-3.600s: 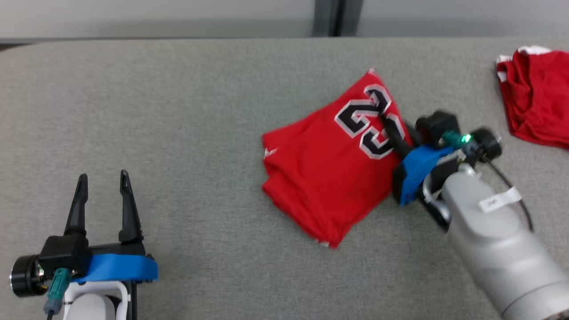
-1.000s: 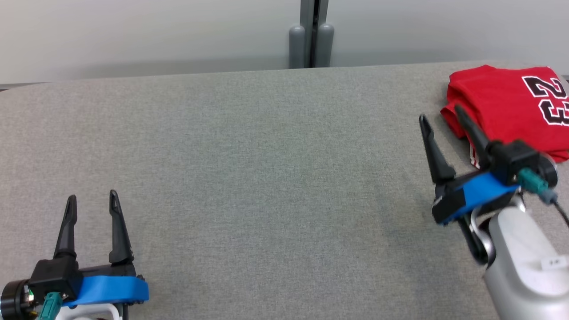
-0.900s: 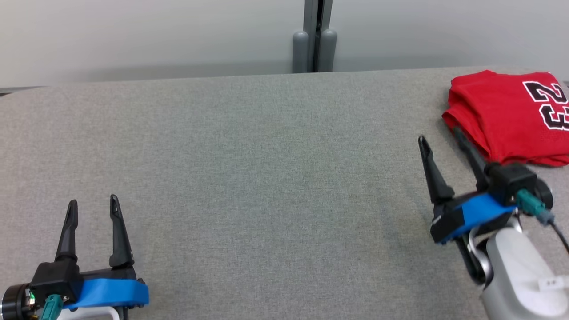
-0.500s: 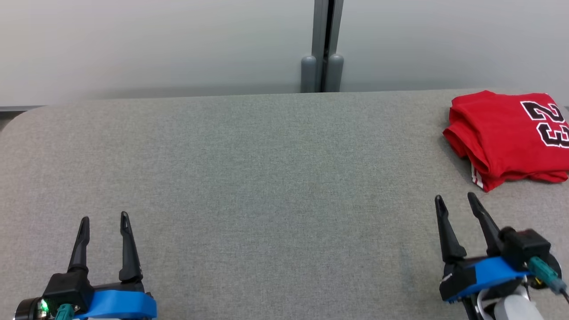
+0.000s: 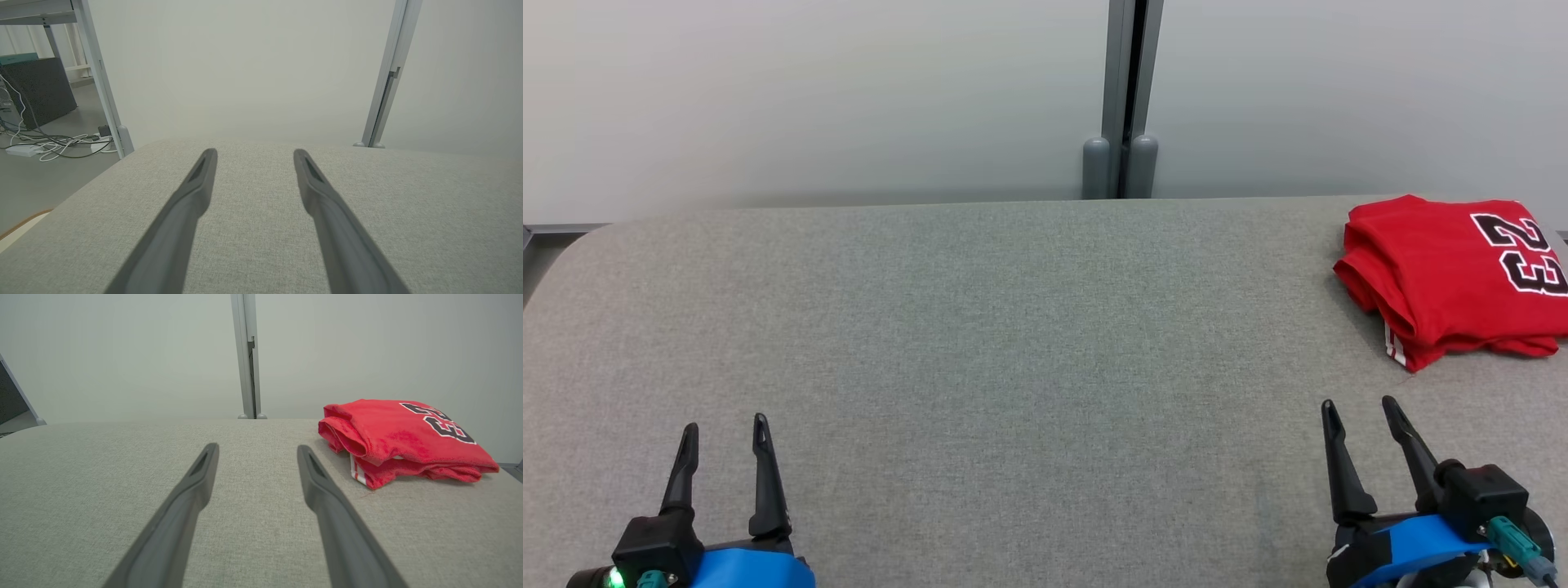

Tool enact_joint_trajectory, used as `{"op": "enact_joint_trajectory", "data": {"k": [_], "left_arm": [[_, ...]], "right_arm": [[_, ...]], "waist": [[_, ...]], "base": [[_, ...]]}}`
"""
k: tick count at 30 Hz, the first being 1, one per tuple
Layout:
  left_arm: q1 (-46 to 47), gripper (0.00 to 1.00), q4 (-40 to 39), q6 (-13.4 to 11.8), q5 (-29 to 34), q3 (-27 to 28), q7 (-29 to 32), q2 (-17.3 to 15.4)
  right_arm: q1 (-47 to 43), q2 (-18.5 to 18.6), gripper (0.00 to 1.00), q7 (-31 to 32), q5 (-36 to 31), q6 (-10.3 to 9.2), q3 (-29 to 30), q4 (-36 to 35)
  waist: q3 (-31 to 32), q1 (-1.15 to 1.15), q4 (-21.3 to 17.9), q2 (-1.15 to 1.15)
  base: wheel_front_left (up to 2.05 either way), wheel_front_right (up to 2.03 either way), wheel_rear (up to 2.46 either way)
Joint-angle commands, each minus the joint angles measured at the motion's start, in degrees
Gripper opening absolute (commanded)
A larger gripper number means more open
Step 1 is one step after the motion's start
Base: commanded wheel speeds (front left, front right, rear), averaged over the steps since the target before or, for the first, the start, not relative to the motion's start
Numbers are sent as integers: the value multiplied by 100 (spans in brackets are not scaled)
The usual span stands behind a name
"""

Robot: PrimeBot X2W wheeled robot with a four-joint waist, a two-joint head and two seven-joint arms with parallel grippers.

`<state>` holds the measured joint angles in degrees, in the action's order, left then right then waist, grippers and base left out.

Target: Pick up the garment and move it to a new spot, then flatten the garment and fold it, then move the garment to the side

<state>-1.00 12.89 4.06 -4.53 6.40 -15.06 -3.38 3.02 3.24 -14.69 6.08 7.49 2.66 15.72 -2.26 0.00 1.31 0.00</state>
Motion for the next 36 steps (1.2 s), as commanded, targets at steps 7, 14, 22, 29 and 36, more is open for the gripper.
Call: {"op": "enact_joint_trajectory", "data": {"k": [7,14,22,29,36], "left_arm": [[48,100,189,53,-33,1,-14,-40],[86,100,256,73,-23,15,-14,-54],[95,100,289,63,3,-34,-14,-44],[7,0,541,57,-199,52,106,39],[104,0,523,86,-1033,79,340,39]], "right_arm": [[-106,-34,100,67,80,1,-4,79],[-85,-34,100,51,129,1,-14,116],[-66,-35,100,44,162,1,-38,168],[-11,-54,0,148,266,0,-11,373],[31,-51,0,351,1083,0,38,323]], "waist": [[44,0,5,0],[32,0,-17,0],[46,0,-16,0],[49,1,-19,0],[58,1,-25,0]], "base": [[0,0,0],[0,0,0],[0,0,0],[0,0,0],[0,0,0]]}}
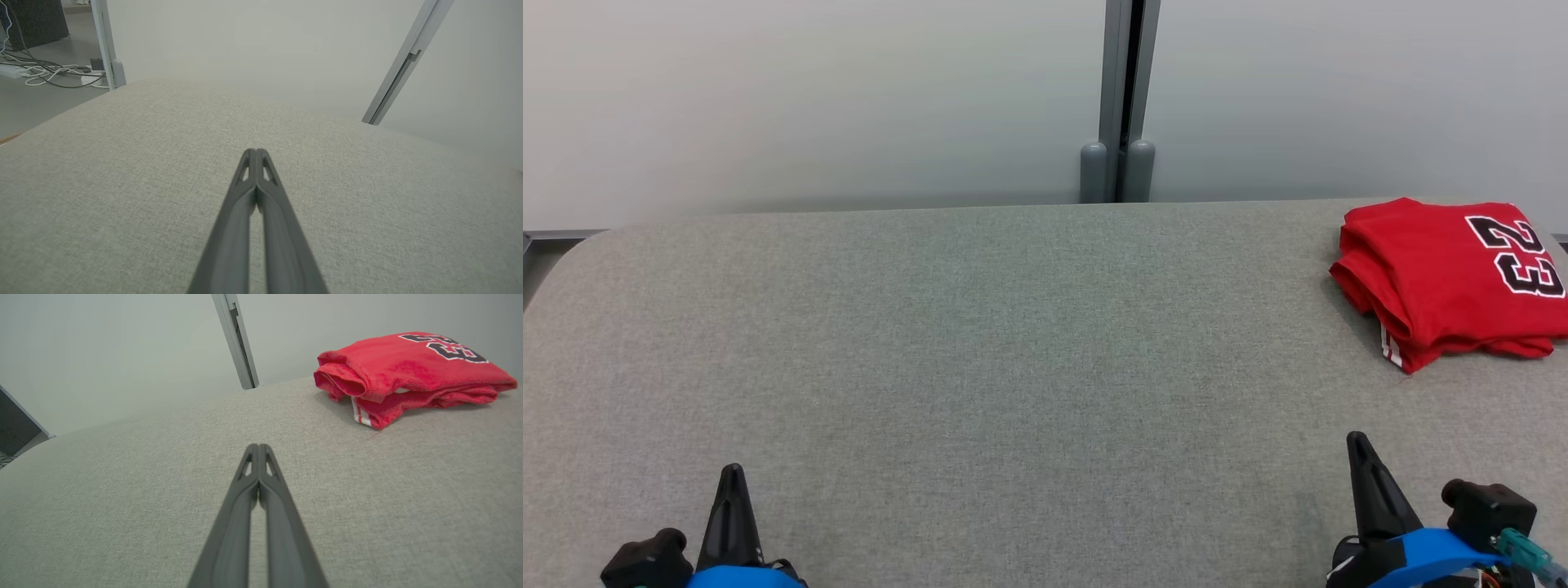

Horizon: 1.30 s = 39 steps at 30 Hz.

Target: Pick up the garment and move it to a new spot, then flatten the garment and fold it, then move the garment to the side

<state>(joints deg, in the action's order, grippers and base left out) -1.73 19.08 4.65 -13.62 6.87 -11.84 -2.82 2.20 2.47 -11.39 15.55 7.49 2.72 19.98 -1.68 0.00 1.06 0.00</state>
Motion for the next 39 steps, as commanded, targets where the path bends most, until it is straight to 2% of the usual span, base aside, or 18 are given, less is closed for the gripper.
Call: {"op": "enact_joint_trajectory", "data": {"k": [1,5,18,39], "left_arm": [[182,0,-108,31,-242,24,40,-17],[209,0,-165,48,-799,-7,145,-17],[308,0,-247,93,-1998,-31,414,-16],[466,0,-332,151,-3740,-34,835,-15]], "right_arm": [[114,26,0,44,247,0,35,-115],[126,28,0,158,787,0,48,-168],[178,33,0,428,1951,0,98,-257],[264,41,0,833,3650,0,186,-369]], "waist": [[1,0,-1,0],[8,0,-6,0],[23,0,-16,0],[50,0,-36,0]], "base": [[0,0,0],[0,0,0],[0,0,0],[0,0,0]]}}
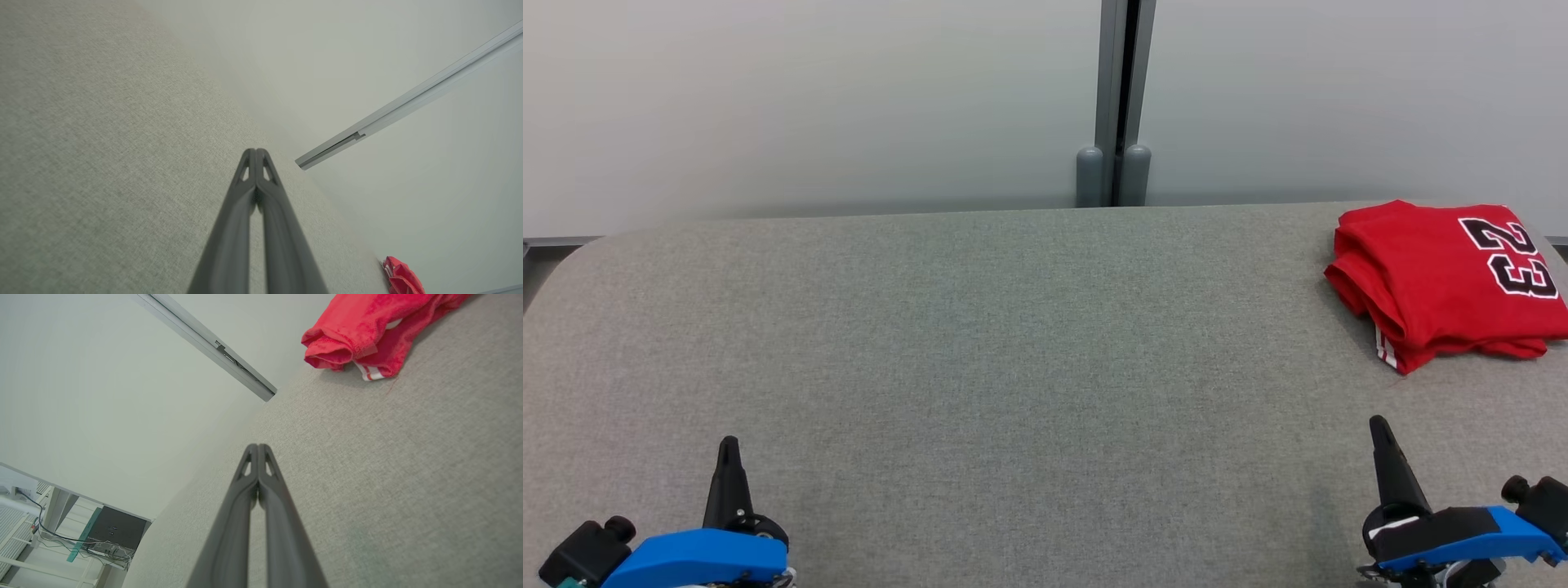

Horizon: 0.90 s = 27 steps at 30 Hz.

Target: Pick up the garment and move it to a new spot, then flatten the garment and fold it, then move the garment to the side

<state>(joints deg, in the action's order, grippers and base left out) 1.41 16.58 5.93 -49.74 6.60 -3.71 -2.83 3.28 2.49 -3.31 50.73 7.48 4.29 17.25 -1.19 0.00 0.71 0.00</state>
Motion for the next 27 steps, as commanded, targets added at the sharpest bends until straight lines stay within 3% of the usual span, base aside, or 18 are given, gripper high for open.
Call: {"op": "enact_joint_trajectory", "data": {"k": [1,27], "left_arm": [[161,0,-87,26,-198,-6,43,-14],[312,0,-165,89,-1893,-5,464,-12]], "right_arm": [[160,39,0,42,201,2,33,-102],[233,48,0,443,1859,2,117,-203]], "waist": [[2,0,-1,0],[35,0,-25,0]], "base": [[0,0,0],[0,0,0]]}}
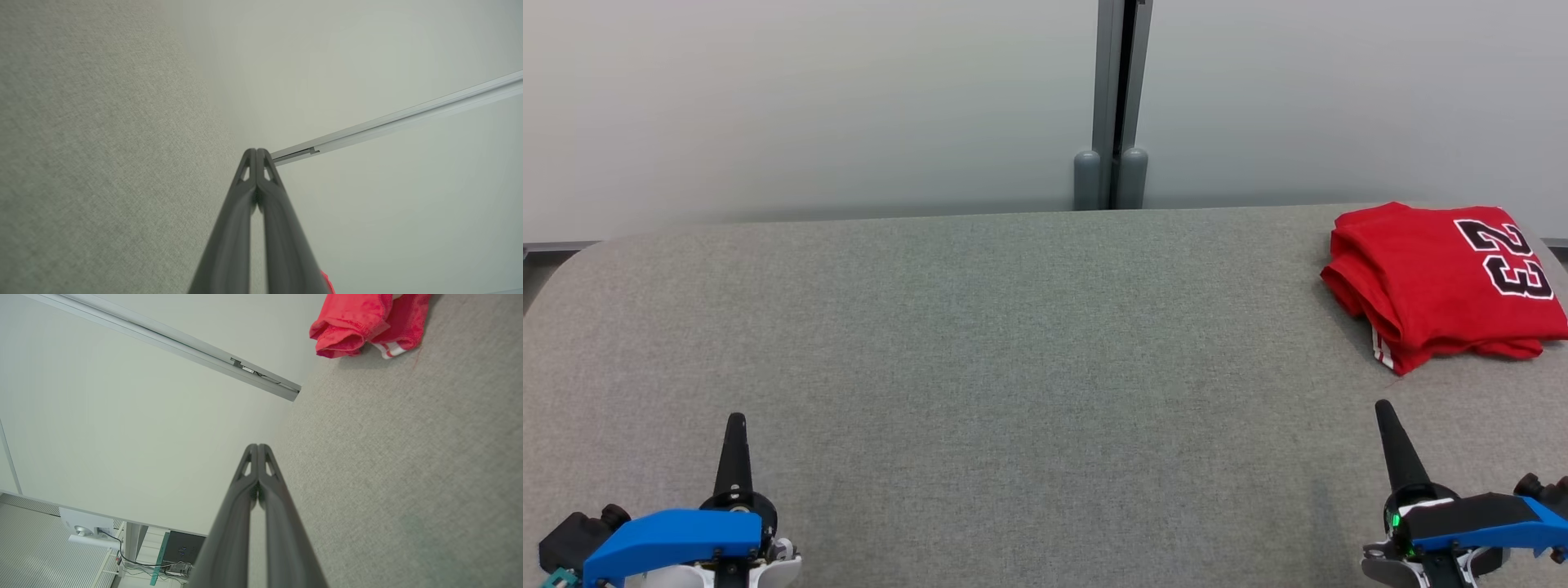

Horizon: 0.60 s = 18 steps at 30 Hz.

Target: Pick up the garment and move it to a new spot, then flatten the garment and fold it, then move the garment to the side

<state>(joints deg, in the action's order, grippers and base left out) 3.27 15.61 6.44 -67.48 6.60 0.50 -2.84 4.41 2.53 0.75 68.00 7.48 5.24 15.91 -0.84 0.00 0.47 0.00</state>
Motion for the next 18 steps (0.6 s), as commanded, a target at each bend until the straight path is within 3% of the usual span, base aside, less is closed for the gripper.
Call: {"op": "enact_joint_trajectory", "data": {"k": [1,18], "left_arm": [[125,0,-68,40,-175,-5,52,-10],[217,0,-105,73,-1033,-6,261,-9]], "right_arm": [[123,44,0,47,186,2,25,-73],[155,48,0,251,1020,2,67,-127]], "waist": [[2,0,-2,0],[23,0,-16,0]], "base": [[0,0,0],[0,0,0]]}}
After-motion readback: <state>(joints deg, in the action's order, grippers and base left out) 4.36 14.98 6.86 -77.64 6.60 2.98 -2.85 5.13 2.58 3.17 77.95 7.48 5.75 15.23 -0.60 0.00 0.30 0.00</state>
